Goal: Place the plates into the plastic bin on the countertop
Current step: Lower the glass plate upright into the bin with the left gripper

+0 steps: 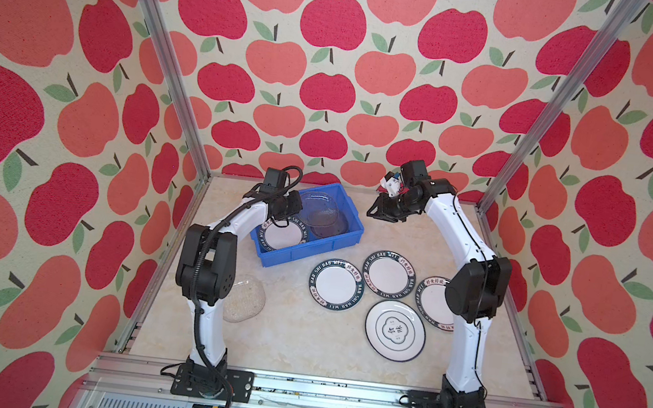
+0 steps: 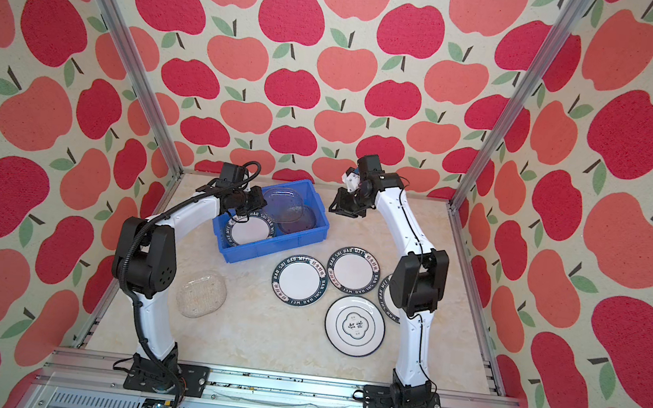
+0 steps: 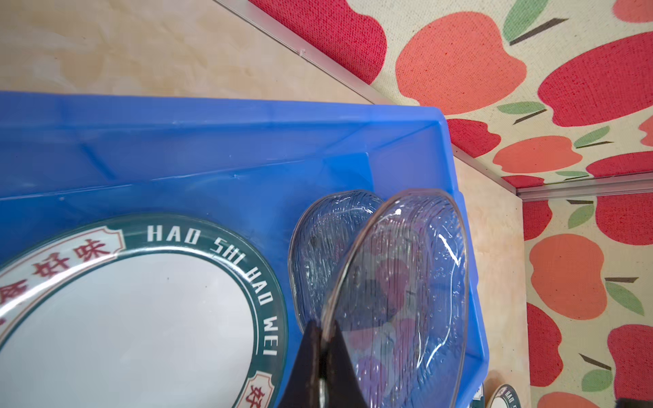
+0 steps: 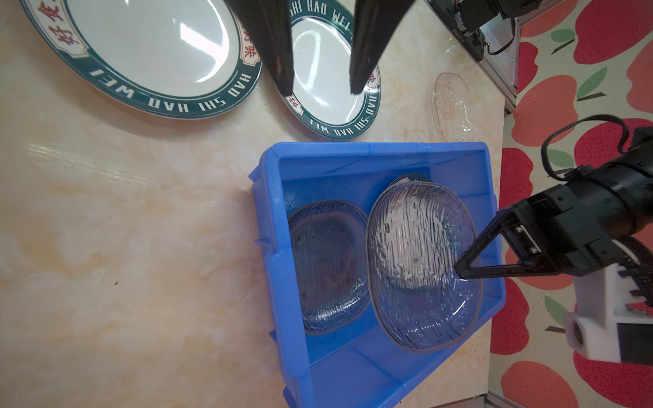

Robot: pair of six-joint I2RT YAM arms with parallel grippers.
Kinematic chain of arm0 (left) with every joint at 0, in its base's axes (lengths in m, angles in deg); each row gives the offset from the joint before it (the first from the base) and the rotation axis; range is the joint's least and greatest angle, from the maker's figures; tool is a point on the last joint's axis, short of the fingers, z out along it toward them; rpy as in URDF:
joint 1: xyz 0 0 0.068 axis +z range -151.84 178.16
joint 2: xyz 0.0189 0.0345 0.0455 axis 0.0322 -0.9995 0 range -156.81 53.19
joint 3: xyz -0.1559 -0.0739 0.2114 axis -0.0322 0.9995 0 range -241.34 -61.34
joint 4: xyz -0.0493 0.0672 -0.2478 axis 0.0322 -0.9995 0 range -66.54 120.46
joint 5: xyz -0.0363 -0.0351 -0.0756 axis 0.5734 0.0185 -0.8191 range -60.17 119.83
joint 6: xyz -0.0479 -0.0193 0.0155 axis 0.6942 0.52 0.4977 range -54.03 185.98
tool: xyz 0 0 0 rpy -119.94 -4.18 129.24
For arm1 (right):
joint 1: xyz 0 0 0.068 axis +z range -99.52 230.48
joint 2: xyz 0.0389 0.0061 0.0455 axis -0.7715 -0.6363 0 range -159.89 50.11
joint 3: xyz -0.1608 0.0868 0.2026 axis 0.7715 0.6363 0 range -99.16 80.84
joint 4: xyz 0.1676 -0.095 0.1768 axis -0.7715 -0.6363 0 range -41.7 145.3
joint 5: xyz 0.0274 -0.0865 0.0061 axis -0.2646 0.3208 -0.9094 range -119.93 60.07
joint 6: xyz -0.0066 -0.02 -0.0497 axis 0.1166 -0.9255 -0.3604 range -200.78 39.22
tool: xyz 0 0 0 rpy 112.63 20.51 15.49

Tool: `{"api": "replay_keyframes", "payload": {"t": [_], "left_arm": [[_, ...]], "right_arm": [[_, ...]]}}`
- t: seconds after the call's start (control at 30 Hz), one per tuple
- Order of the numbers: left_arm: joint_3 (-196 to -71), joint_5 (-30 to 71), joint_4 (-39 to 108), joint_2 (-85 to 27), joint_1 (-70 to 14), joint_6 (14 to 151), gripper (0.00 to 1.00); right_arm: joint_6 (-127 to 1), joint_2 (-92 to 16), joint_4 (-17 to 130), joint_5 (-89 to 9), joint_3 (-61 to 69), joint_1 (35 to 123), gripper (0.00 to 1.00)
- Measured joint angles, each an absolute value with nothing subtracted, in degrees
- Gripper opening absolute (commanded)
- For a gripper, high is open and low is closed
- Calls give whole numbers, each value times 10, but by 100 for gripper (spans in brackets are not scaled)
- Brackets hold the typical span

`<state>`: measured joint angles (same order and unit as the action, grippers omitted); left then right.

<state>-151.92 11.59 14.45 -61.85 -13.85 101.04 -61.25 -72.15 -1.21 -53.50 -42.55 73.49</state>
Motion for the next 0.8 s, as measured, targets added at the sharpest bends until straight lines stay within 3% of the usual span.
{"api": "replay_keyframes", "payload": {"t": [0.63, 0.73, 0.8], "left_arm": [[-1584, 164, 146, -728, -192, 1075, 0], [-1584, 169, 145, -728, -192, 1077, 23], [-1584, 173, 145, -728, -192, 1078, 43]], "right_arm": [[-612, -700, 4, -543, -392, 734, 31], [-612, -693, 4, -545, -391, 734, 31], [-612, -691, 5, -545, -391, 734, 32]]}}
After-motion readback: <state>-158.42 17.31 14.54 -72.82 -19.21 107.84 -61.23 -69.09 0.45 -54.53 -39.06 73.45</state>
